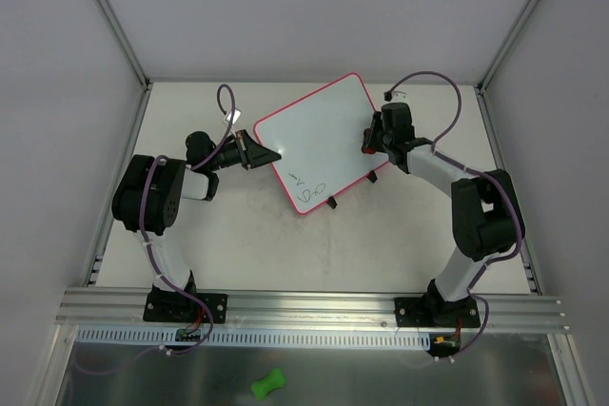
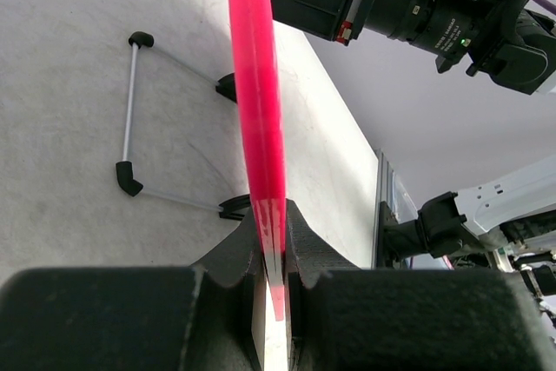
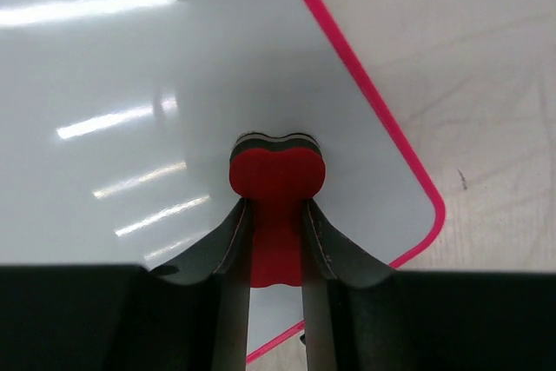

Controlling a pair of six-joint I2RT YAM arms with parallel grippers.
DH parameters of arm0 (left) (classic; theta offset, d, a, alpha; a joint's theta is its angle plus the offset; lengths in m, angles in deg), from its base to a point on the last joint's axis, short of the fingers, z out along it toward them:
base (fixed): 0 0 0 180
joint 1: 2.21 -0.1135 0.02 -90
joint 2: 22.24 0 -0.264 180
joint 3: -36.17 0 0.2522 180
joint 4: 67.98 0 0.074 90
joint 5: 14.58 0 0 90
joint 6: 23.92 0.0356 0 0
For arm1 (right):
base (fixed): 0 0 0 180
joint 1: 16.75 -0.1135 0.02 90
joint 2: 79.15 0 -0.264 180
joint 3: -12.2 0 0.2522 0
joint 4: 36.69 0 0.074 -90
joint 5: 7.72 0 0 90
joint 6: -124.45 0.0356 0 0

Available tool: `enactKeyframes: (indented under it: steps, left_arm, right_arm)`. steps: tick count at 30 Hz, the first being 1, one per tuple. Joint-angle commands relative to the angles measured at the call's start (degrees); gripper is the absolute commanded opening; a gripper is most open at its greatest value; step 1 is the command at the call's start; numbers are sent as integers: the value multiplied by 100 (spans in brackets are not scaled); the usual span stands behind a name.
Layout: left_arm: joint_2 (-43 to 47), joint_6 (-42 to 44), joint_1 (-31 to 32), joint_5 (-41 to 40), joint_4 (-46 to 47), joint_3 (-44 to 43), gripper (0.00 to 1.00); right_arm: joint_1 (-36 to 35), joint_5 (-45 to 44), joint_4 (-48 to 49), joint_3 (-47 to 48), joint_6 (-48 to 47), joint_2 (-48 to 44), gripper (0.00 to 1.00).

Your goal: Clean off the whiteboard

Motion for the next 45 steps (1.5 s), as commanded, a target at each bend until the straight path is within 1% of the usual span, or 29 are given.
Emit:
enactKeyframes:
  steps: [1,7,13,18,21,29,30,35,38,44,45]
  left_arm:
    - [166,125,221,837,2144,-58,0]
    - [166,117,221,837,2144,-58,0]
    - [166,125,229,845,2144,-58,0]
    - [140,73,229,802,2144,-84,0]
    - [140,38,229,775,2144,-93,0]
    - [131,2,229,749,2144,-93,0]
    - [131,-6,229,749,2144,-93,0]
    - [140,-77,229,731,2135,-119,0]
    - [149,-112,229,731,2100,-154,0]
    - [131,-138,229,722,2100,-154,0]
    - [157,-130,221,731,2091,-154,0]
  right_arm:
    - [-367,1487,438,149,-293,317,0]
    - [-938,1945,527,201,-970,396,1]
    - [-1035,2438,650,175,-1164,361,1]
    - [-1316,1833,659,-176,-1287,142,1]
    - [-1667,1359,747,-308,-1428,80,1]
    - [-2599,751,677,-247,-1718,142,0]
    - [-2687,524,650,-255,-1744,142,0]
    - [-3354,-4,598,-448,-1858,176,0]
    - [-3601,-453,554,-510,-1833,247,0]
    - [-3479,-884,545,-703,-1438,265,0]
    - [-3462,-1093,553,-782,-1367,230,0]
